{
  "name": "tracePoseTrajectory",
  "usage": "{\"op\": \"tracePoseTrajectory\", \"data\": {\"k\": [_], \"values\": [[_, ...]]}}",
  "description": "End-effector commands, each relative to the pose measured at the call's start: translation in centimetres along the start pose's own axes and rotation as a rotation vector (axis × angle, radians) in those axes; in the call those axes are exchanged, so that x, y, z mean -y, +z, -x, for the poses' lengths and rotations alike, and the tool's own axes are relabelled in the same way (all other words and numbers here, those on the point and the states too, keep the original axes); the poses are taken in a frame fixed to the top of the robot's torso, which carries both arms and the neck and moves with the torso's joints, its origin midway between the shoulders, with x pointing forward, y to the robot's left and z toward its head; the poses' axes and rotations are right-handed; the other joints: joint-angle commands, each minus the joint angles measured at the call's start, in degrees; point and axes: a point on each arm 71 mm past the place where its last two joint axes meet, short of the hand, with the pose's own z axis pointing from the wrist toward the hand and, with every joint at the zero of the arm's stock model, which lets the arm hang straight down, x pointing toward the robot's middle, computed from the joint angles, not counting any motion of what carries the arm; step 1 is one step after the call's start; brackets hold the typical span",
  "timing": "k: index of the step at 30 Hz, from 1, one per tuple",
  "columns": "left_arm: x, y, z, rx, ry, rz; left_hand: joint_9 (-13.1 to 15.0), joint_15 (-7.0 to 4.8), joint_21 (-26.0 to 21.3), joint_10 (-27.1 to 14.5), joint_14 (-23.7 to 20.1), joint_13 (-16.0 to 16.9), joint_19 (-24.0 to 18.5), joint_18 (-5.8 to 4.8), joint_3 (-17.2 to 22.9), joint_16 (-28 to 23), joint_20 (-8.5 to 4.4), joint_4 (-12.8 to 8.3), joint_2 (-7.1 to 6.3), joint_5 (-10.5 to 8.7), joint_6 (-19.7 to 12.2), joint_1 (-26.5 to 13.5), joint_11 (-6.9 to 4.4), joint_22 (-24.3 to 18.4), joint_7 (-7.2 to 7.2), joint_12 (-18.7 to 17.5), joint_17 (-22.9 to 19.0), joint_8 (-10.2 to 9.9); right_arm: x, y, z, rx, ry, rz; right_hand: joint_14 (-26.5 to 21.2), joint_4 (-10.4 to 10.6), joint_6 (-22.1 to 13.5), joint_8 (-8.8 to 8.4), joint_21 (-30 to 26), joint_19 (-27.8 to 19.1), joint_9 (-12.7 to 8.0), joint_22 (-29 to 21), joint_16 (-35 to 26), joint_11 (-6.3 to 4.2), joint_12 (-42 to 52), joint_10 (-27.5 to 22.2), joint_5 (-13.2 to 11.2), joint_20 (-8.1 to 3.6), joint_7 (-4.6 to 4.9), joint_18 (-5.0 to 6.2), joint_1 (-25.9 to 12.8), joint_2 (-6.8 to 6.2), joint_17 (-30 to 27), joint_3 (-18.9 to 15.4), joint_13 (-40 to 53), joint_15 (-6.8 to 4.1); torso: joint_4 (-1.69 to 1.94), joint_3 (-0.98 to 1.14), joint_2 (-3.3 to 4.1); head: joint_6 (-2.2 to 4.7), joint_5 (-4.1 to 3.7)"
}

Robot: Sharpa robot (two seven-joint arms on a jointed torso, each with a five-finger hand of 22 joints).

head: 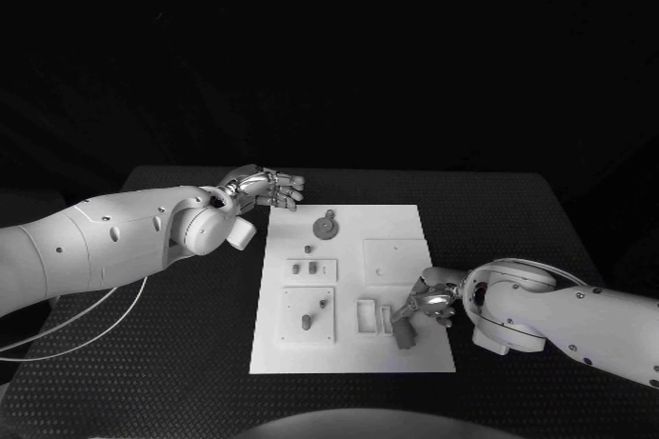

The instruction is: Assemble the parts on the task board

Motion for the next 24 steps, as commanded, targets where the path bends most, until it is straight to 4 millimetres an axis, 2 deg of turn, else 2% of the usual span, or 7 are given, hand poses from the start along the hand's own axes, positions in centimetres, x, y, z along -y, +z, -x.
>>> {"op": "tracePoseTrajectory", "data": {"k": [1,4,11,14,16,18,24], "values": [[0.2,0.0,-0.2,-0.018,-0.003,-0.013,-0.08,0.42,-0.22,0.17,-0.12,-0.07,-0.42,-0.33,0.00,-0.39,0.12,0.32,0.10,0.26,-0.12,-0.51,0.34,-0.09,0.33,-0.32,-0.06,-0.35,0.0,0.0,0.3,0.066,-0.101,0.001,0.14,-0.62,1.01,0.07,0.32,-0.08,0.05,1.04,0.20,-0.01,0.15,-0.31,-0.03,-0.08,0.91,1.19,0.78,-0.22,-0.12,0.07,-0.13,-0.03,0.00,0.01,0.00,-0.23,0.01],[0.1,0.0,-0.2,-0.017,-0.003,-0.012,-0.09,0.43,-0.21,0.15,-0.13,-0.09,-0.45,-0.32,0.01,-0.41,0.13,0.30,0.06,0.25,-0.15,-0.50,0.35,-0.10,0.36,-0.36,-0.06,-0.37,0.0,-0.1,0.5,0.093,-0.102,0.010,0.07,-0.70,1.04,0.02,0.34,-0.10,0.04,1.03,0.16,0.00,0.09,-0.35,-0.03,-0.03,0.92,1.17,0.76,-0.59,-0.29,-0.11,-0.22,-0.02,0.00,0.02,0.00,-0.27,-0.08],[0.1,0.0,-0.2,-0.016,-0.003,-0.010,-0.12,0.47,-0.21,0.08,-0.17,-0.13,-0.51,-0.32,0.01,-0.47,0.17,0.30,-0.02,0.24,-0.25,-0.52,0.40,-0.14,0.43,-0.47,-0.07,-0.43,-0.2,-0.4,0.6,0.128,-0.098,0.039,-0.07,-0.09,1.03,-0.29,0.26,-0.15,-0.03,0.86,0.00,0.06,-0.04,-0.35,-0.03,0.11,0.98,1.16,-1.08,-2.88,-0.67,-0.91,-0.44,0.04,0.00,-0.02,-0.04,-0.13,-0.17],[0.1,0.0,-0.2,-0.017,-0.003,-0.009,-0.14,0.49,-0.21,0.03,-0.21,-0.16,-0.56,-0.33,0.00,-0.51,0.20,0.30,-0.08,0.23,-0.32,-0.54,0.43,-0.16,0.47,-0.54,-0.07,-0.46,-0.3,-0.6,0.5,0.126,-0.095,0.050,-0.12,1.11,1.10,-0.49,0.11,0.03,-0.07,0.64,-0.13,-0.03,-0.33,-0.53,-0.02,0.03,0.96,1.25,-2.21,-5.02,-0.95,0.22,-0.77,-0.01,0.00,-0.01,-0.02,-0.26,-0.25],[0.1,0.0,-0.2,-0.018,-0.003,-0.009,-0.14,0.51,-0.22,0.01,-0.23,-0.17,-0.58,-0.33,-0.01,-0.53,0.21,0.30,-0.11,0.23,-0.35,-0.56,0.44,-0.17,0.49,-0.57,-0.07,-0.48,-0.3,-0.8,0.5,0.125,-0.095,0.055,-0.04,3.10,1.31,-0.62,0.04,0.33,-0.05,0.48,-0.18,-0.14,-0.32,-0.41,0.00,-0.09,0.96,1.25,-2.52,-7.06,-1.07,2.66,-0.88,-0.04,0.00,-0.01,-0.03,-0.29,-0.26],[0.1,0.0,-0.2,-0.017,-0.003,-0.009,-0.14,0.51,-0.22,0.01,-0.24,-0.18,-0.59,-0.33,0.00,-0.54,0.22,0.30,-0.12,0.23,-0.36,-0.56,0.45,-0.17,0.49,-0.58,-0.07,-0.48,-0.3,-1.0,0.5,0.130,-0.097,0.064,0.07,4.41,1.41,-0.74,0.08,0.47,0.02,0.49,-0.15,-0.03,-0.22,-0.31,-0.04,-0.11,0.89,1.24,-2.44,-8.40,-1.08,4.32,-0.91,-0.06,-0.01,-0.01,-0.04,-0.27,-0.26],[0.1,0.0,-0.2,-0.018,-0.003,-0.005,-0.15,0.53,-0.22,0.00,-0.27,-0.19,-0.63,-0.33,-0.01,-0.57,0.23,0.29,-0.17,0.22,-0.39,-0.56,0.47,-0.19,0.50,-0.62,-0.07,-0.50,-0.5,-1.8,0.4,0.164,-0.140,0.092,0.08,4.95,1.43,-0.89,0.20,0.48,0.12,0.60,-0.11,0.01,-0.16,-0.33,-0.03,-0.06,0.94,1.24,-1.98,-9.57,-1.17,5.23,-0.96,-0.02,-0.04,0.00,-0.04,-0.46,-0.28]]}}
